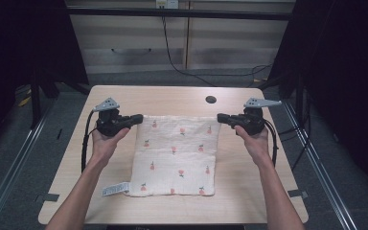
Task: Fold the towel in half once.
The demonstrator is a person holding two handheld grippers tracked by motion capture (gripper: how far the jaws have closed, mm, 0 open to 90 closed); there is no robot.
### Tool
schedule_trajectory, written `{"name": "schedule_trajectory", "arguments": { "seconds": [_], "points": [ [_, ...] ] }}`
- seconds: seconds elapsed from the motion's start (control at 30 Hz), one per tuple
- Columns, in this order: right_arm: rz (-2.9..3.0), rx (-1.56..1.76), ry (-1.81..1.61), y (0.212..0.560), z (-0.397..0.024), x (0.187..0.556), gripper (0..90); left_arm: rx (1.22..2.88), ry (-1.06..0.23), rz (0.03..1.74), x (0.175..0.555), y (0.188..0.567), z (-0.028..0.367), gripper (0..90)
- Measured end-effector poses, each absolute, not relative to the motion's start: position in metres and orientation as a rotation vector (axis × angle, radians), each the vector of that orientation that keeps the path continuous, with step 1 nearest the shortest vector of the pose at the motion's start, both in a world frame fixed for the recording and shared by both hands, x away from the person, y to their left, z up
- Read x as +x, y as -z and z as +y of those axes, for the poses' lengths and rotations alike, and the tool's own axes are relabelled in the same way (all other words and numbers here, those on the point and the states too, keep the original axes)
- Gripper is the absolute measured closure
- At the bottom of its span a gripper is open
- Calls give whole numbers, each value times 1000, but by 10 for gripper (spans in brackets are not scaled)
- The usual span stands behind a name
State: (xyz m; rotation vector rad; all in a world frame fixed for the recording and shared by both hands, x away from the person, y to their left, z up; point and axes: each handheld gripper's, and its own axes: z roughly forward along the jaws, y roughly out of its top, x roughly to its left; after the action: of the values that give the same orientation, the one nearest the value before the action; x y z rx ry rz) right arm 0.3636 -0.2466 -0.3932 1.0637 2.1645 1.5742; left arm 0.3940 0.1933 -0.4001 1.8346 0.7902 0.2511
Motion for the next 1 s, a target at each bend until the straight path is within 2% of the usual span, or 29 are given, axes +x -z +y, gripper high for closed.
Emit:
{"name": "schedule_trajectory", "arguments": {
  "seconds": [0.27,0.63,1.0],
  "points": [
    [2222,1028,-1577,405,-242,348,891,1866,-244,772,385,412,192,872],
    [2248,981,-1612,409,-243,315,891,1873,-285,710,357,399,200,871],
    [2313,1008,-1585,430,-247,285,891,1882,-254,717,332,419,218,869]
  ]
}}
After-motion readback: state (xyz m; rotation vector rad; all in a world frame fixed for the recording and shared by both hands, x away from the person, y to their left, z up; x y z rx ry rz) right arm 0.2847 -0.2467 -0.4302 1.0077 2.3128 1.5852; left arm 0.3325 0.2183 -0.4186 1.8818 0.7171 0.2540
